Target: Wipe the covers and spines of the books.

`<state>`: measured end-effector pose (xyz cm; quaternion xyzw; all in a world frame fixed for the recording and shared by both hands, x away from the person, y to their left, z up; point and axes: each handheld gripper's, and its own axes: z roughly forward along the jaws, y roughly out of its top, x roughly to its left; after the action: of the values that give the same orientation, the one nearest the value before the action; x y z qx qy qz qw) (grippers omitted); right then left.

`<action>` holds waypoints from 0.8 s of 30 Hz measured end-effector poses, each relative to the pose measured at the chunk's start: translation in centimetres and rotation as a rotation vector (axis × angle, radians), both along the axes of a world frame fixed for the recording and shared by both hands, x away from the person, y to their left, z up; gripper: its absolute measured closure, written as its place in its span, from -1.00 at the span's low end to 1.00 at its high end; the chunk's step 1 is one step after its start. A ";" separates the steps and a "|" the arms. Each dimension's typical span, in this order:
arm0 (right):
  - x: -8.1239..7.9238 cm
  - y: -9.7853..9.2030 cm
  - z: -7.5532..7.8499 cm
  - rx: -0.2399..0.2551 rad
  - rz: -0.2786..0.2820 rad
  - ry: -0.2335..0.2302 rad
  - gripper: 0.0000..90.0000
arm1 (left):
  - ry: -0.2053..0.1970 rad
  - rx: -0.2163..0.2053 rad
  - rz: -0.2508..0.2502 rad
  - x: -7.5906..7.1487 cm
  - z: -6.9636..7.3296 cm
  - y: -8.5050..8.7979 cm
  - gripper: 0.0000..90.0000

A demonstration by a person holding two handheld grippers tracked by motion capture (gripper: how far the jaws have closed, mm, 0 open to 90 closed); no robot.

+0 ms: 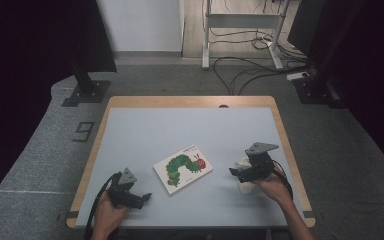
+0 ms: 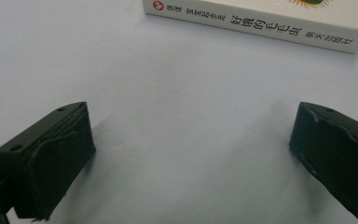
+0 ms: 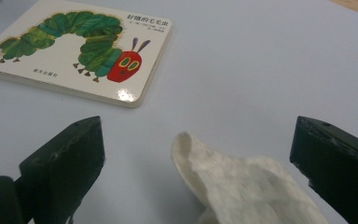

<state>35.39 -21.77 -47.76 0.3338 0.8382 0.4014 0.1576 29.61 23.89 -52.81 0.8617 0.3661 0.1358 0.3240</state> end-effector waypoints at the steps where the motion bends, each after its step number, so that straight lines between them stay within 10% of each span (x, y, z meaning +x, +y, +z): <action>1: 0.1 0.3 0.0 -0.002 0.006 -0.001 -0.94 | 0.001 0.000 -0.002 0.0 0.0 0.0 -1.00; 24: 1.1 5.6 -0.4 -0.020 0.098 0.015 -0.94 | 0.001 0.002 -0.140 2.5 0.0 -4.6 -1.00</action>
<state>36.50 -16.20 -48.20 0.2939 0.8586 0.3978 0.1347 32.06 19.29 -52.81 0.8857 0.3048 0.1126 0.3316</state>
